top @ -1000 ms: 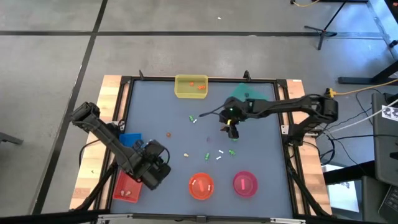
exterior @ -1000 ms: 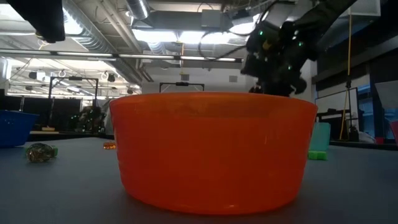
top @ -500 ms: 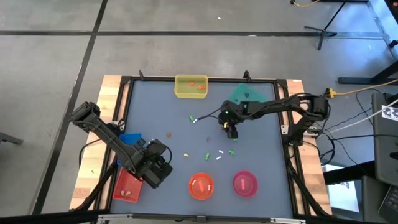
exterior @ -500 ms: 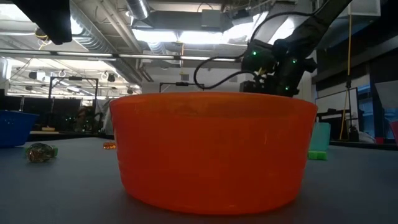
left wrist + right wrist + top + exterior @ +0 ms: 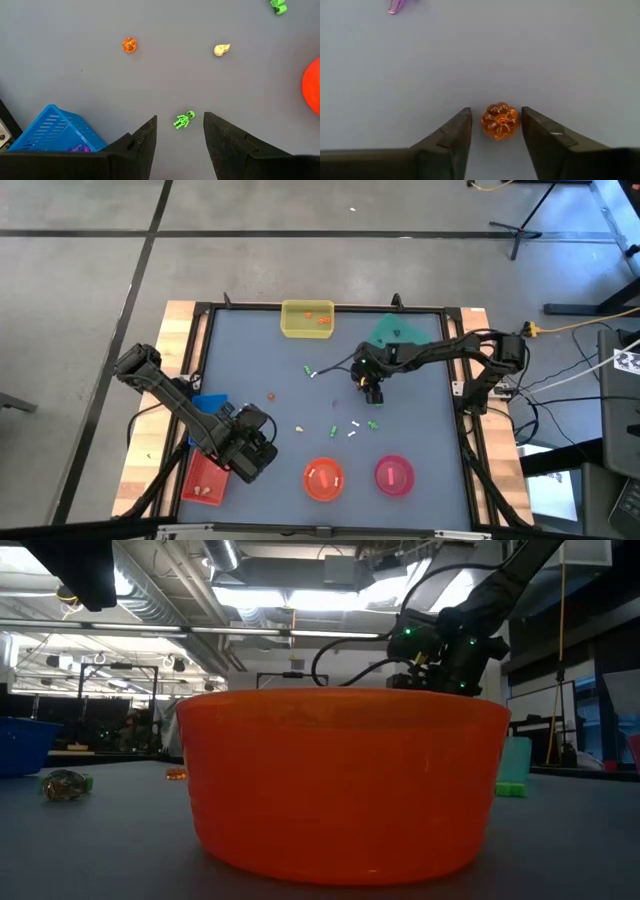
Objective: Sort Halloween decoration
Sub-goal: Put the orange pumpkin toy into the yellow bin
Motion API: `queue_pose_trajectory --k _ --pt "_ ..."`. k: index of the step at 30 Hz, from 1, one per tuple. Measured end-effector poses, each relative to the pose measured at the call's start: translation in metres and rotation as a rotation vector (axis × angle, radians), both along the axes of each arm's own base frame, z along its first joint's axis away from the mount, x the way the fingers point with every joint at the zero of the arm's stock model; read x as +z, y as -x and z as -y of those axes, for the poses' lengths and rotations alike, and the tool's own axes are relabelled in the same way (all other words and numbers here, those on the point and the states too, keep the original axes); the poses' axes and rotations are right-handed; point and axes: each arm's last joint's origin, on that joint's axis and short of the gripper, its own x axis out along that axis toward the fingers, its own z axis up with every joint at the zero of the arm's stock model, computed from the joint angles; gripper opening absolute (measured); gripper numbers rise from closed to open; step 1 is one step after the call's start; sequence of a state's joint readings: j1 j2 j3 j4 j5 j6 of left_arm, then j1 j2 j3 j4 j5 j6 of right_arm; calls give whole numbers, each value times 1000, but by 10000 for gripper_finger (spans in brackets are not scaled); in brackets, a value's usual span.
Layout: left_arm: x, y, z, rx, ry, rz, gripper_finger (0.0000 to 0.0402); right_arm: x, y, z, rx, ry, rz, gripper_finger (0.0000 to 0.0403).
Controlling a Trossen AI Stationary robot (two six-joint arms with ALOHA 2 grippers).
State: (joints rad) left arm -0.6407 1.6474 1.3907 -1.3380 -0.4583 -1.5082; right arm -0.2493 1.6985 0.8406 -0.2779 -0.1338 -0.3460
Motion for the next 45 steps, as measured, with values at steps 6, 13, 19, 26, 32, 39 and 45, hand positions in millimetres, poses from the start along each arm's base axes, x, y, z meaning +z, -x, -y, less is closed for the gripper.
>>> queue_pose_trajectory --k 6,13,19,26,32,39,45 --pt "0 0 0 0 0 0 146 0 0 0 1 -2 -3 123" --pt "0 0 0 0 0 0 146 0 0 0 1 -2 -3 108" --pt "0 0 0 0 -1 0 146 0 -1 0 2 -13 15 107" --pt "0 0 0 0 -2 1 146 8 -16 3 -31 -9 198 107" --pt "0 0 0 -1 -4 2 146 24 -32 7 -47 21 431 107" --pt "1 -1 -1 -3 -36 23 146 47 -46 11 -46 73 707 107" --pt "1 -5 -7 -18 -51 9 146 71 -57 16 -71 152 852 107"
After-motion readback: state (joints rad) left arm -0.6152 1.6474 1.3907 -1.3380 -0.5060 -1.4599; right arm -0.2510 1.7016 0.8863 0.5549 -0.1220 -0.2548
